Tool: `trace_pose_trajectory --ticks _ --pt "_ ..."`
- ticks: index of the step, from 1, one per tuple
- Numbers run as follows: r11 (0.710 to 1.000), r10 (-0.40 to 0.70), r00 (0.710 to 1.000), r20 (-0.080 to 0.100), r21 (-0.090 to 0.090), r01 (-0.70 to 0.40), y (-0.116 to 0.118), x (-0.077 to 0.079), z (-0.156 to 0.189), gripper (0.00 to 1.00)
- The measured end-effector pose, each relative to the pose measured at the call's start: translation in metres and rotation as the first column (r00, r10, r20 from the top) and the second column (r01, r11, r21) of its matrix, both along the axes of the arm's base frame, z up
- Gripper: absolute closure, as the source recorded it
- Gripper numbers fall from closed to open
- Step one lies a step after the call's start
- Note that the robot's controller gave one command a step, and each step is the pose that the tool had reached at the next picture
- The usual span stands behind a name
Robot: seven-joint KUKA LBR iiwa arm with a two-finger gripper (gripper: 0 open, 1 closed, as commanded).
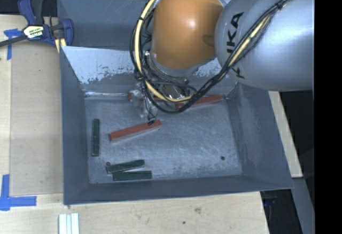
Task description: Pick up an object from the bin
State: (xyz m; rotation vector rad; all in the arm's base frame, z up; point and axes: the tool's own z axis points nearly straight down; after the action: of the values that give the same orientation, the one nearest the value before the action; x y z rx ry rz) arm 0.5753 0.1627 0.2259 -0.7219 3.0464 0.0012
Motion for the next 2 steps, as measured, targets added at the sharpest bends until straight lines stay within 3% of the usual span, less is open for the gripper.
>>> trace_pose_trajectory --ticks 1,2 --pt "1.000 -0.004 1.000 -0.006 -0.001 0.004 -0.001 -0.001 -0.003 0.00" --pt "0.936 0.352 0.936 -0.013 -0.002 -0.352 0.021 0.005 -0.158 0.00"
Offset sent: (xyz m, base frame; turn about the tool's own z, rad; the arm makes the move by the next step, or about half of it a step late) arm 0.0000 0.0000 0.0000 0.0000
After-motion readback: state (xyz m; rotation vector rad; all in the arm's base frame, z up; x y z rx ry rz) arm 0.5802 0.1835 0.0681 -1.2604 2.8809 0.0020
